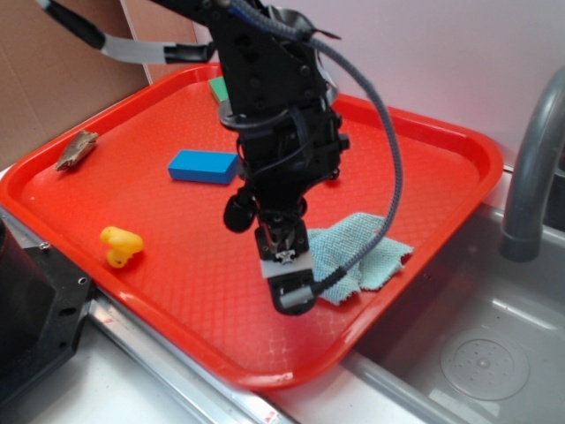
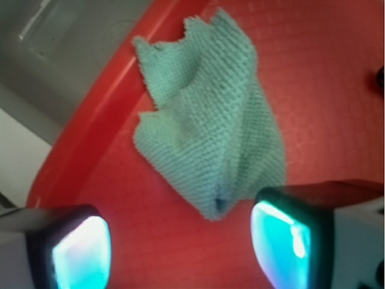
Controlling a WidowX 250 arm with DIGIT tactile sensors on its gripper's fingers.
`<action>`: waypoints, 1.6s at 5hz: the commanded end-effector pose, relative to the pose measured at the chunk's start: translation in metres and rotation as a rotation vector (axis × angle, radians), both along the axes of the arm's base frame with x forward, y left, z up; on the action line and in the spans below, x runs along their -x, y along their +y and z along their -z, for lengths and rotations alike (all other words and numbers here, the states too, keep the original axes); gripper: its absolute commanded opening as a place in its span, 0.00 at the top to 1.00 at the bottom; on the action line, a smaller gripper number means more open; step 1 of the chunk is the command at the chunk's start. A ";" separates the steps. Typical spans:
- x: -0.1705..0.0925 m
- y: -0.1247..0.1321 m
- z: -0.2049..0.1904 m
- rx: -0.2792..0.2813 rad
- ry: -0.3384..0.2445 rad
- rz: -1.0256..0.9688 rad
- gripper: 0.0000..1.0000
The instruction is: Grab the blue cloth.
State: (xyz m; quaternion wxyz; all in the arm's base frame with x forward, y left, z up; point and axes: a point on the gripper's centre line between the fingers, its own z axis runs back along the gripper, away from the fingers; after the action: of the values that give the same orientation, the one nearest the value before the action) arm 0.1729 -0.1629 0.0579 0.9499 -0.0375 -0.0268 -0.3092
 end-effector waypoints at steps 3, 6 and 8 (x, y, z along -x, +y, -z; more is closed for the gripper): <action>0.004 -0.012 0.009 -0.012 -0.051 0.063 0.00; -0.042 -0.016 0.040 -0.028 -0.055 0.108 1.00; -0.048 0.019 0.000 -0.001 -0.127 -0.086 1.00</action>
State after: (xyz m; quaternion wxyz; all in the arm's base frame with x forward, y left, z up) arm 0.2303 -0.1353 0.0447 0.9599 -0.0109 -0.0598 -0.2737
